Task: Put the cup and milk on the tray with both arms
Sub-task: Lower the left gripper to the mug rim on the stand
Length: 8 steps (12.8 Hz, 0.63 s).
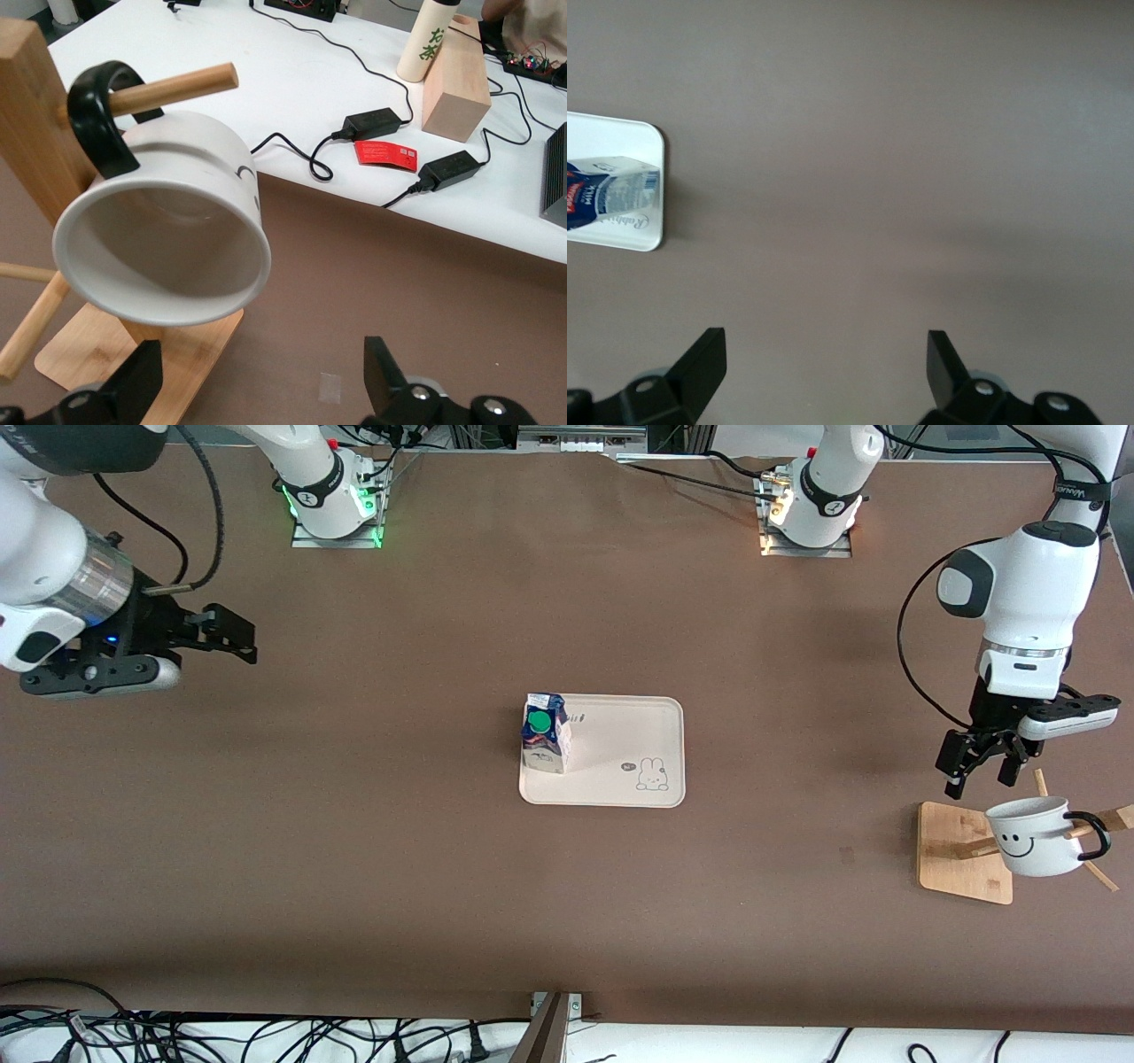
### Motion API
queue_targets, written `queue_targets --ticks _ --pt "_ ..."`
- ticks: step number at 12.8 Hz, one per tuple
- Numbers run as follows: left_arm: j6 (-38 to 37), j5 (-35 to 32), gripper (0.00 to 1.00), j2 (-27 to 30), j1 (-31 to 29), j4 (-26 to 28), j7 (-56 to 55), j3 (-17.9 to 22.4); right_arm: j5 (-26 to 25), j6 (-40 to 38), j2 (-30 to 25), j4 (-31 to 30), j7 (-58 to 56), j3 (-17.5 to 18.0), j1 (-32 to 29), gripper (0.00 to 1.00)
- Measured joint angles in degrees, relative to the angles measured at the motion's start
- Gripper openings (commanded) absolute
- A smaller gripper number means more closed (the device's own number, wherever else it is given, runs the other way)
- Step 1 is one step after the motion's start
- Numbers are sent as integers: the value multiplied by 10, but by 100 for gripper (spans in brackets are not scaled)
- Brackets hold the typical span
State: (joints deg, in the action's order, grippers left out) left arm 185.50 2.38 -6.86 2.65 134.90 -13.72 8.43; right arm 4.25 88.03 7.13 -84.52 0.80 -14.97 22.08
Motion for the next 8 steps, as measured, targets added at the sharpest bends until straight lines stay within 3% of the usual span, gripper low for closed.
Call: queue_targets --ticks 3,8 --pt "0 0 100 0 0 0 -35 0 -22 1 -28 -30 -7 42 -48 100" --pt "2 0 100 -1 0 -6 -40 0 -39 19 -58 -63 -10 47 -50 100"
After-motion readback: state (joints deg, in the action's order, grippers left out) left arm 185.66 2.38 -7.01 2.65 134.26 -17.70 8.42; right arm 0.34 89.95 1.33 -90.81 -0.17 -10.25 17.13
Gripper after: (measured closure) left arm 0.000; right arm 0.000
